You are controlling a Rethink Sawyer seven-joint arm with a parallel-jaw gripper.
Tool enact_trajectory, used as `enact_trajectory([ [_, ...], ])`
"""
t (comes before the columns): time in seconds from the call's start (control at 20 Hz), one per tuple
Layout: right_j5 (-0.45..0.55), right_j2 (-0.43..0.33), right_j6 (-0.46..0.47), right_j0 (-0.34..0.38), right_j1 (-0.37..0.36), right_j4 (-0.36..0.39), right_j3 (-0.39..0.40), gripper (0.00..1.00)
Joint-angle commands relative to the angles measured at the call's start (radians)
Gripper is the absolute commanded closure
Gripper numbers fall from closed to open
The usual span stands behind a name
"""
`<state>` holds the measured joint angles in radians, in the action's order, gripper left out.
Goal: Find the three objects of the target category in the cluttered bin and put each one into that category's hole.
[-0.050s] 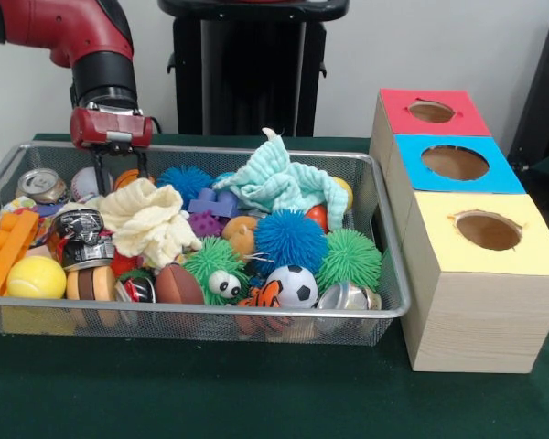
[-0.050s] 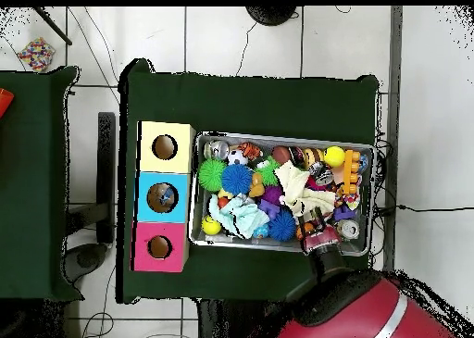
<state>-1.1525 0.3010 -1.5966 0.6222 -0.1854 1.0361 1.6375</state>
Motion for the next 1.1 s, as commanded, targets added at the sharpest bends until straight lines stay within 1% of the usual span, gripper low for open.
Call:
enact_trajectory([
  [0.05, -0.089, -0.042, 0.257, -0.013, 0.049, -0.057, -0.076, 0.00],
  [0.15, -0.096, -0.038, 0.275, -0.014, 0.055, -0.066, -0.077, 0.00],
  [0.35, -0.121, -0.021, 0.350, -0.031, 0.063, -0.095, -0.075, 0.00],
  [0.65, -0.167, 0.011, 0.400, -0.060, 0.061, -0.126, -0.068, 0.00],
  [0.85, -0.222, 0.056, 0.511, -0.101, 0.053, -0.171, -0.042, 0.00],
  [1.0, -0.238, 0.079, 0.545, -0.128, 0.064, -0.195, -0.043, 0.00],
  [1.1, -0.244, 0.092, 0.533, -0.136, 0.068, -0.207, -0.048, 0.00],
])
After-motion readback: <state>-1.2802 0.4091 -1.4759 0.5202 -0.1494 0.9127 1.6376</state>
